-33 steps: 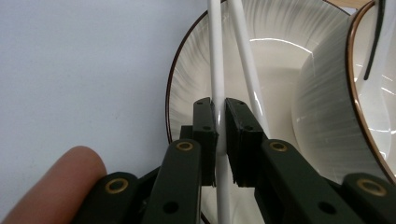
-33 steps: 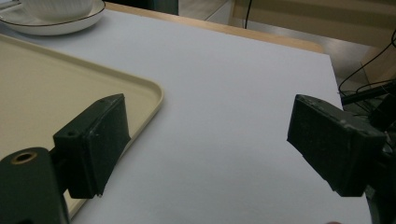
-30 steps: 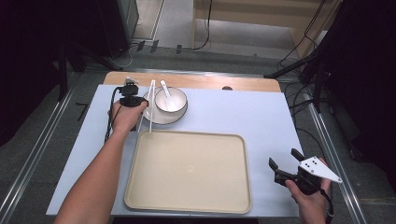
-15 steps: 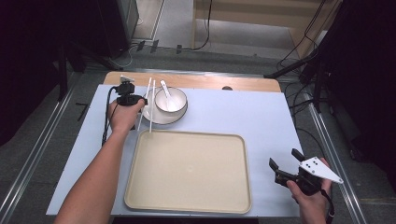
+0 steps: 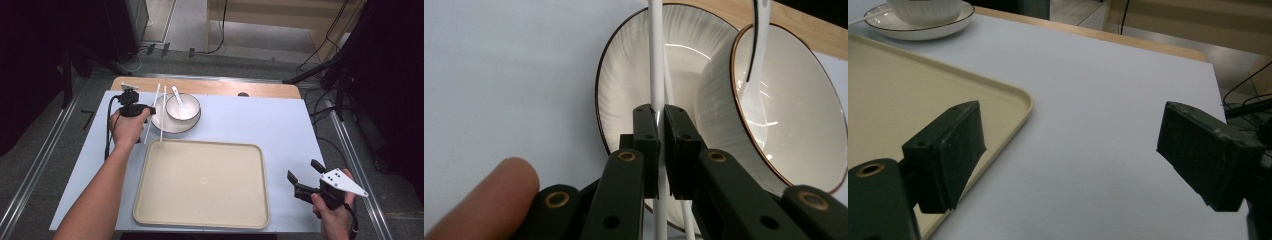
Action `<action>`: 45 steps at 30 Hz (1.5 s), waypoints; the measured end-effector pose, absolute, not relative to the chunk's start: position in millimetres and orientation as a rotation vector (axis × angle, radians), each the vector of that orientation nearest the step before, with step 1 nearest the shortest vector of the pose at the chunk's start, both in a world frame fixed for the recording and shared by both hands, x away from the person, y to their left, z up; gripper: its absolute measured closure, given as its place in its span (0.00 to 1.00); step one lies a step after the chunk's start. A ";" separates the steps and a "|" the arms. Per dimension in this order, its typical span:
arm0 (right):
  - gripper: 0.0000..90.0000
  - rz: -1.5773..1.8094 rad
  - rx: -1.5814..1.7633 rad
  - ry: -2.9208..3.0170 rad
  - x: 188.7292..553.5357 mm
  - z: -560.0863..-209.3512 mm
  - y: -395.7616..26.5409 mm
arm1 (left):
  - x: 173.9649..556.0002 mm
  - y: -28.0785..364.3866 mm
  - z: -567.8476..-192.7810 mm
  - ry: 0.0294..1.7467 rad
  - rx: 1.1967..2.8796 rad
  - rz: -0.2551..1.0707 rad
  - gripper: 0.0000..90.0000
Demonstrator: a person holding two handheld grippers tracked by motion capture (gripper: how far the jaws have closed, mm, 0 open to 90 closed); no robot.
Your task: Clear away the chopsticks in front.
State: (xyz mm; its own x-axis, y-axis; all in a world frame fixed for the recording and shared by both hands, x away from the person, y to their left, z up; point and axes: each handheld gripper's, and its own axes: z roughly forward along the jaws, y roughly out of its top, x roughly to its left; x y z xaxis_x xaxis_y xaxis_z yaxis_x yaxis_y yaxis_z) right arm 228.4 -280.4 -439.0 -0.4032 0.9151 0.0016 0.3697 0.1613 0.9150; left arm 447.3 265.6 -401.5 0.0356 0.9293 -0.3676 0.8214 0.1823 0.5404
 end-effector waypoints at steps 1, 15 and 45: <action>0.13 1.217 1.217 1.864 228.5 -439.0 -280.5 | 444.9 266.4 -400.5 1.795 1.642 0.204 0.95; 0.14 1.213 1.218 1.863 227.9 -438.2 -278.7 | 407.6 260.7 -396.2 1.780 1.647 0.182 0.95; 0.14 1.212 1.216 1.858 226.5 -436.7 -277.3 | 317.6 253.6 -397.1 1.757 1.619 0.194 0.95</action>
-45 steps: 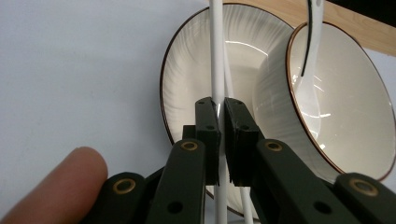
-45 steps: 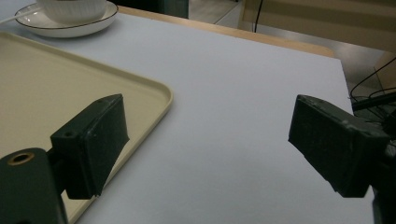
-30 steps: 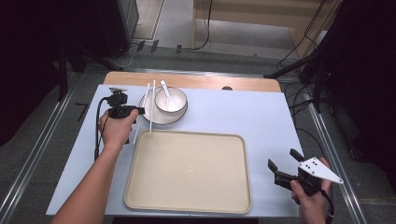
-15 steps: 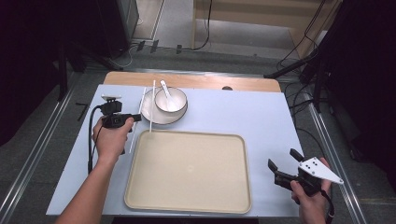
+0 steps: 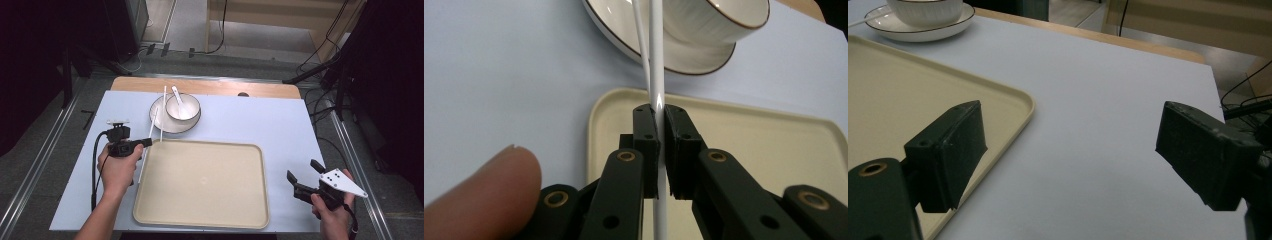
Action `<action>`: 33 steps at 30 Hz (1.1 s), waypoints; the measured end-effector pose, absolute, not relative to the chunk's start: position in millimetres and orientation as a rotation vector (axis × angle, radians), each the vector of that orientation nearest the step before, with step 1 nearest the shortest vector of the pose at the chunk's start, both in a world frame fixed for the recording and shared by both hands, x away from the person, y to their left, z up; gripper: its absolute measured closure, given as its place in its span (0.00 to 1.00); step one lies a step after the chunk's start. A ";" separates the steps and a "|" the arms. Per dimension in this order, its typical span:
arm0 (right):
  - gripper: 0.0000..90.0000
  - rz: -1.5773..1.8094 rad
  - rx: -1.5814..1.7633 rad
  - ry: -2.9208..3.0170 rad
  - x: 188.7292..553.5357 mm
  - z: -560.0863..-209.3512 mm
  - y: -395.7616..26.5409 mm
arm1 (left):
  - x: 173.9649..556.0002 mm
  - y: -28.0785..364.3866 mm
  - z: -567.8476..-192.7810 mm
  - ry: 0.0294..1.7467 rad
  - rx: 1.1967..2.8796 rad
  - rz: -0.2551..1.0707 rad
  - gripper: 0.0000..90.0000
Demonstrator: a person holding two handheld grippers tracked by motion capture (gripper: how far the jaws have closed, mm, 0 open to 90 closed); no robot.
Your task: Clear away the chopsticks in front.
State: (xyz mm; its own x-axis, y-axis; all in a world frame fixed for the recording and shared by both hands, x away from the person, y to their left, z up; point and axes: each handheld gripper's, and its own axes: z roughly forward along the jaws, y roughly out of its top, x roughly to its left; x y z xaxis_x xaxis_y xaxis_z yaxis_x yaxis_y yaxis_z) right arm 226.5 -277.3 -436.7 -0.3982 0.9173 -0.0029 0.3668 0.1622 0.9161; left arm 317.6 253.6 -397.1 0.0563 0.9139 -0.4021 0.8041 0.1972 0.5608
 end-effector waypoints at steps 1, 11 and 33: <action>0.14 1.213 1.216 1.859 226.3 -436.6 -277.1 | 314.0 252.6 -397.9 1.756 1.611 0.195 0.95; 0.14 1.215 1.217 1.858 225.8 -436.3 -276.7 | 276.6 247.9 -411.0 1.758 1.568 0.155 0.95; 0.14 1.209 1.214 1.861 225.2 -435.7 -275.1 | 244.9 247.7 -444.0 1.825 1.586 0.130 0.95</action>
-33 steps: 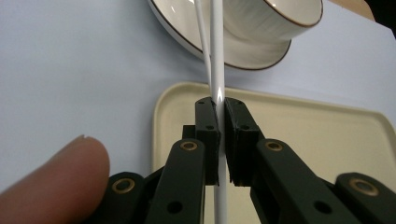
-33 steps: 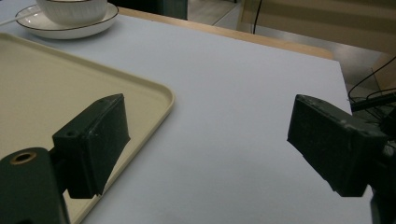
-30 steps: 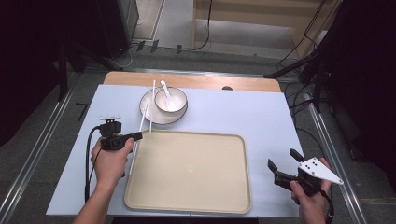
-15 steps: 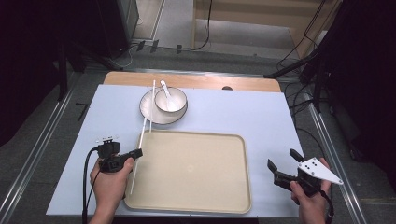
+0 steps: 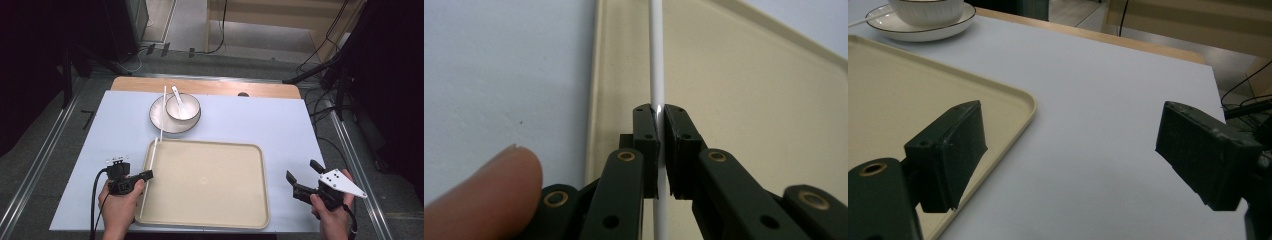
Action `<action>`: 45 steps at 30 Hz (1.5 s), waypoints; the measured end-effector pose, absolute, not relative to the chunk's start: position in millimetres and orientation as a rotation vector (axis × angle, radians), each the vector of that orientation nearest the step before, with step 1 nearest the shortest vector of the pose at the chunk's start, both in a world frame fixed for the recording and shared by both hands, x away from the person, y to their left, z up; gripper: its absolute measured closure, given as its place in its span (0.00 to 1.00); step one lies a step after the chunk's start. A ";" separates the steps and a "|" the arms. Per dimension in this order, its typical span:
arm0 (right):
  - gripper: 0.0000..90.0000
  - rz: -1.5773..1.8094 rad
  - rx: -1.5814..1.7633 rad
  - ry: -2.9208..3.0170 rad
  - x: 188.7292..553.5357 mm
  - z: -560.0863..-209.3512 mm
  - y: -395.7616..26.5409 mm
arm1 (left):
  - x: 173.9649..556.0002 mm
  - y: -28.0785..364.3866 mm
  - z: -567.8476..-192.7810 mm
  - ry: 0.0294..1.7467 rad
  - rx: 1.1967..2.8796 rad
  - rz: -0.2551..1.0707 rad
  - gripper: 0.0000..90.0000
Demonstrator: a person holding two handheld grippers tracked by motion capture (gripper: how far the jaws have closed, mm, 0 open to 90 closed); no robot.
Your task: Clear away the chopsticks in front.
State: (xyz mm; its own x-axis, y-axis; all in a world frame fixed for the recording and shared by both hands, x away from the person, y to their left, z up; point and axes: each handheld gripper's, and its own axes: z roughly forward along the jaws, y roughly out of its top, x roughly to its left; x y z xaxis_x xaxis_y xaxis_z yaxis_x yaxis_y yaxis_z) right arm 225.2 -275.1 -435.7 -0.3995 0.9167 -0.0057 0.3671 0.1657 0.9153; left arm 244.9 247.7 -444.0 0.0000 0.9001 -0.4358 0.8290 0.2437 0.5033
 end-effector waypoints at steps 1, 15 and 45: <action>0.14 1.209 1.215 1.860 225.2 -435.8 -275.3 | 245.0 247.5 -445.0 1.828 1.585 0.129 0.95; 0.14 1.210 1.219 1.859 225.5 -436.2 -276.3 | 246.9 243.0 -452.0 1.844 1.614 0.148 0.93; 0.14 1.201 1.224 1.865 226.7 -437.6 -275.6 | 265.8 242.2 -437.3 1.741 1.683 0.227 0.68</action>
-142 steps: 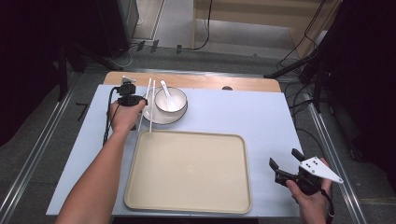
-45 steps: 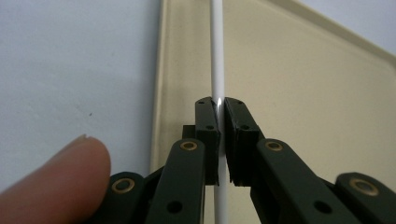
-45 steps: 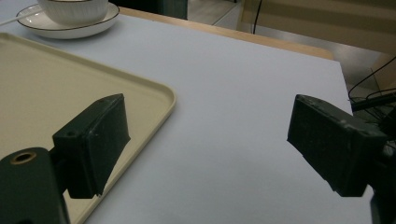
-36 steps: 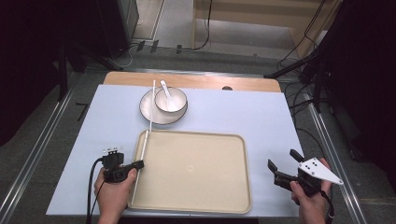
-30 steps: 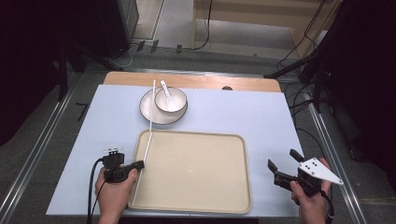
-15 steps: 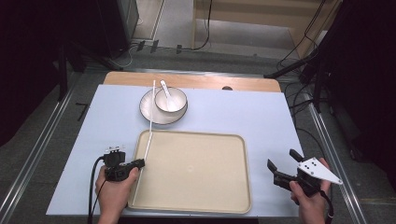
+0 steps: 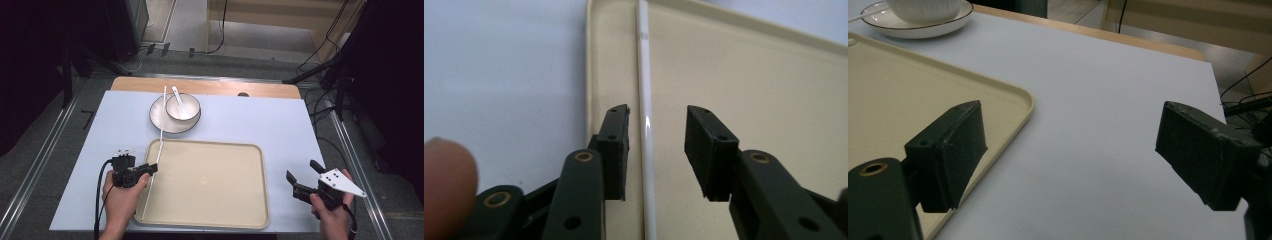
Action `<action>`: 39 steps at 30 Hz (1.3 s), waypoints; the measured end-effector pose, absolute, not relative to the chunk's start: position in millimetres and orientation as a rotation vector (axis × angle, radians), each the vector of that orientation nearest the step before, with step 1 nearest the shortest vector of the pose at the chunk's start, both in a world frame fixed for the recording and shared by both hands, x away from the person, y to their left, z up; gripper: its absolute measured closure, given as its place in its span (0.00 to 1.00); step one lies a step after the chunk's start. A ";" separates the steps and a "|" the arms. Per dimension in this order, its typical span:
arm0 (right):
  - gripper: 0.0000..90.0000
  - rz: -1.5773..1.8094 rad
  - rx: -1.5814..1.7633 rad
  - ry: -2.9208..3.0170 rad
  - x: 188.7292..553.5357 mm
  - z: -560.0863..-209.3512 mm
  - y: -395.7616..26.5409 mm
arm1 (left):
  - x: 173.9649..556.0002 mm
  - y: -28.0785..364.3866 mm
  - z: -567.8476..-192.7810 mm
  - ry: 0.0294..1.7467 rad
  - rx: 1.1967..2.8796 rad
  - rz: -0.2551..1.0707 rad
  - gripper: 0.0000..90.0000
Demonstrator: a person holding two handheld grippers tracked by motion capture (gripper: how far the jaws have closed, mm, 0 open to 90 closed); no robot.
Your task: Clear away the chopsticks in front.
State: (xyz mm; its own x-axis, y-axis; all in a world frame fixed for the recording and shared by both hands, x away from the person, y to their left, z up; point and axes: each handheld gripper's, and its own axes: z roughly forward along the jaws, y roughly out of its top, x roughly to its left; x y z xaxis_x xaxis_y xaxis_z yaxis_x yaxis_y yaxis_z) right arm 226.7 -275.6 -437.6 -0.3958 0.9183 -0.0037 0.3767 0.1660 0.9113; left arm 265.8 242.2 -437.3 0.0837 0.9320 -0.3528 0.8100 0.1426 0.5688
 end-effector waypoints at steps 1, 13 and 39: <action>0.14 1.199 1.222 1.865 226.8 -437.8 -275.5 | 267.3 243.5 -435.2 1.730 1.683 0.241 0.66; 0.14 1.199 1.219 1.865 226.9 -437.8 -274.6 | 292.4 252.9 -410.7 1.673 1.671 0.301 0.57; 0.14 1.188 1.224 1.866 227.6 -439.1 -276.0 | 390.2 260.6 -395.1 1.629 1.723 0.272 0.48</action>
State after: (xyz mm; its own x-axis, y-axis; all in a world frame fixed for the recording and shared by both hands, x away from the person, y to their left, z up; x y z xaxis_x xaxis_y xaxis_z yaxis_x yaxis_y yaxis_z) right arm 227.6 -276.0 -439.1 -0.3914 0.9201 -0.0111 0.3791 0.1722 0.9092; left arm 390.2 260.6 -395.1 0.1722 0.9297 -0.3257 0.7737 0.0770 0.6288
